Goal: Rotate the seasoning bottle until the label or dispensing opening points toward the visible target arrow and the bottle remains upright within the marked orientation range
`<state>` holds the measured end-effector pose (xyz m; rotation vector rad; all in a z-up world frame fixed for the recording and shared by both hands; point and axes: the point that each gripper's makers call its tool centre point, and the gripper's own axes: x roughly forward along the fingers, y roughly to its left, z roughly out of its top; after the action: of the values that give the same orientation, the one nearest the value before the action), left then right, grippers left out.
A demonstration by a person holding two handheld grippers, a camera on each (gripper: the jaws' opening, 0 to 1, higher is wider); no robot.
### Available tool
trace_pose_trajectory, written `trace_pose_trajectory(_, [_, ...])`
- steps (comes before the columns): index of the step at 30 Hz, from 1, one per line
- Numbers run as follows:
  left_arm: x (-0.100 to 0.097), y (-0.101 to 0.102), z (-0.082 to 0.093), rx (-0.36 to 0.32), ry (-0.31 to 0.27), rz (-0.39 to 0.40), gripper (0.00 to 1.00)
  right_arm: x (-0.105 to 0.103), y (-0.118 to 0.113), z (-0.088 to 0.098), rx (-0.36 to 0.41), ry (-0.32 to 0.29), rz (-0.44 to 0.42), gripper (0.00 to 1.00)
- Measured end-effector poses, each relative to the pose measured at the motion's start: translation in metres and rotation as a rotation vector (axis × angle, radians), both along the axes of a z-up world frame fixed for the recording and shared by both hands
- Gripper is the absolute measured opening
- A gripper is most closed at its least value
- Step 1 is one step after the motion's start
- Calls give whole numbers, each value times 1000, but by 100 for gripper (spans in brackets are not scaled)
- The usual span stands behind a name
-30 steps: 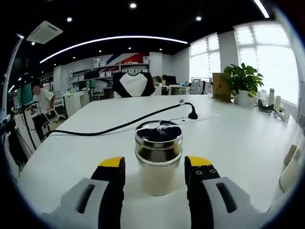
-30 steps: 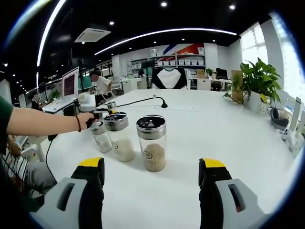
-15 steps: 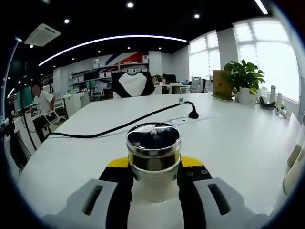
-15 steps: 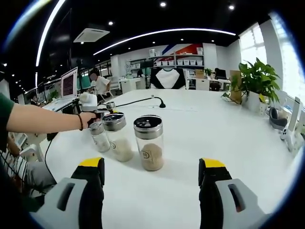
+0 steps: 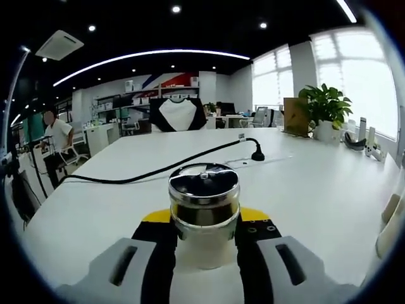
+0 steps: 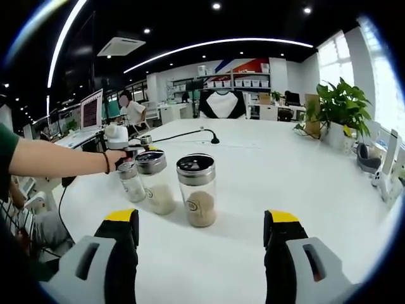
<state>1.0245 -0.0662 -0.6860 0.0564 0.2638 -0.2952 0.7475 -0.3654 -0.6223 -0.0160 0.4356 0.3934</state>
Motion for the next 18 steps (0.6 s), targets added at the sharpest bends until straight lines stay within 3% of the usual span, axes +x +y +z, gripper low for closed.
trace_pose_trajectory(9, [-11,-4,13,19,-39,-36,37,0,0,-1,0,4,-1,82])
trace_pose_trajectory(13, [-18,-4,15,-7,-39,-39,37,0,2,-1,4,3,3,82])
trace_pose_trajectory(15, [-26,-5,18,-37,-46,-35,37,0,3,0,3,0,6,82])
trace_pose_trajectory(18, [-40,-3,17,-25,-54,-25,37,-1,3,1,5,-3,5,82])
